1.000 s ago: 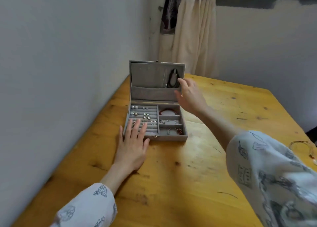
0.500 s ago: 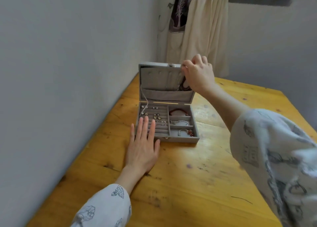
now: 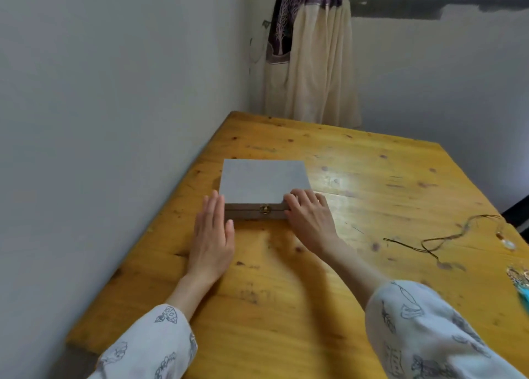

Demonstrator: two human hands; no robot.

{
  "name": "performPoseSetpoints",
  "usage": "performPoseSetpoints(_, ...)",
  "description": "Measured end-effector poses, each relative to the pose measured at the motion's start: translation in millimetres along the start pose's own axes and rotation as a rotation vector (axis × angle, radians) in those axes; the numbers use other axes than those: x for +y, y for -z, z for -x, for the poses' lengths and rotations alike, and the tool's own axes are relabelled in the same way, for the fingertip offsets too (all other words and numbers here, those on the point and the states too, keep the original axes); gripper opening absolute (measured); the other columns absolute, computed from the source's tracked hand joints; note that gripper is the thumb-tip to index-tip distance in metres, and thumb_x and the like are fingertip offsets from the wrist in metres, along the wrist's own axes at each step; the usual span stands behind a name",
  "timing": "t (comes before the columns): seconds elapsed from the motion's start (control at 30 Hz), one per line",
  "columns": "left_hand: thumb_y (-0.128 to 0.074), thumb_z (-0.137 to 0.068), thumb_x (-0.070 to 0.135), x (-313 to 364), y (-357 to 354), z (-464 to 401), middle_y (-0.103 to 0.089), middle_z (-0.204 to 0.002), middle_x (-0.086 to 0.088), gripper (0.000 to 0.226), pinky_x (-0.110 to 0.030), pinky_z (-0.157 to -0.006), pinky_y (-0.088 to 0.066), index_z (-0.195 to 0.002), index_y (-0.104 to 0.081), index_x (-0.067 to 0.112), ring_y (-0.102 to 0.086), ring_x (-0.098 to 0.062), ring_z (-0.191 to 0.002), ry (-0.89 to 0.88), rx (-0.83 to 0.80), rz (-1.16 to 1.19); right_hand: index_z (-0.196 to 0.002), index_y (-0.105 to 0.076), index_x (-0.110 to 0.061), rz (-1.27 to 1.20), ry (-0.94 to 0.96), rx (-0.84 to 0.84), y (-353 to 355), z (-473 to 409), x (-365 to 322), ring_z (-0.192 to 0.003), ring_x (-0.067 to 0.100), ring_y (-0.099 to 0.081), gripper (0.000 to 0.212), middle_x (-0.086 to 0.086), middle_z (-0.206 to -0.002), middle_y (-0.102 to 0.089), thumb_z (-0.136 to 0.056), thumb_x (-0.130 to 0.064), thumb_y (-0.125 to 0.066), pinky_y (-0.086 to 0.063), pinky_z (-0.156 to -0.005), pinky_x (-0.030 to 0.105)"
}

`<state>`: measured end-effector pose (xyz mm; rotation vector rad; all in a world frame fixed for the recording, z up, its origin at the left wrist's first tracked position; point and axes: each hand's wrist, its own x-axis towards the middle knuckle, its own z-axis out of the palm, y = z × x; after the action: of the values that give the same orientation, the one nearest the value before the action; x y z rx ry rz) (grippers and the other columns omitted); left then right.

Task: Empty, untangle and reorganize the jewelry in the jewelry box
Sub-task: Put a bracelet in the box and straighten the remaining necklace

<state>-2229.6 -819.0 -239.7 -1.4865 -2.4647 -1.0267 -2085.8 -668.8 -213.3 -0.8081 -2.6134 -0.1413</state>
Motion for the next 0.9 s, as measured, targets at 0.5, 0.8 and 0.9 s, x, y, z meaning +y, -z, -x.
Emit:
performPoseSetpoints(0.5, -0.037, -0.095, 0.035, 20, -21, -3, -0.005, -0.155, -0.002, 0.054, -0.049, -0.11, 0.008, -0.143, -0.014, 0.037, 0.013, -0.015, -0.14, -0.17, -0.153, -0.32, -0.144, -0.025, -0.02, -0.16, -0.023, -0.064, -15, 21, 4, -0.143, 0.02, -0.009, 0.055, 0.007, -0.153, -0.02, -0.094, -0.003, -0.038, 0.001, -0.117, 0.032)
performPoseSetpoints(0.8, -0.058, -0.086, 0.027, 21, -22, -4, -0.039, -0.144, -0.01, 0.011, -0.059, -0.11, -0.014, -0.089, -0.064, 0.018, -0.026, -0.024, -0.138, -0.187, 0.023, -0.23, -0.142, -0.031, -0.02, -0.216, -0.045, -0.011, -15, 20, 3, -0.143, 0.02, -0.014, 0.049, 0.007, -0.152, -0.024, -0.096, -0.006, -0.037, -0.001, -0.117, 0.03)
performPoseSetpoints(0.9, -0.068, -0.078, 0.034, 24, -24, -18, -0.058, -0.118, -0.012, 0.031, -0.059, -0.107, -0.023, -0.095, -0.057, 0.011, -0.051, -0.031, -0.116, -0.128, 0.078, -0.271, -0.143, -0.029, -0.02, -0.216, -0.045, -0.011, -15, 20, 3, -0.143, 0.019, -0.013, 0.049, 0.007, -0.153, -0.023, -0.096, -0.007, -0.036, 0.0, -0.117, 0.03)
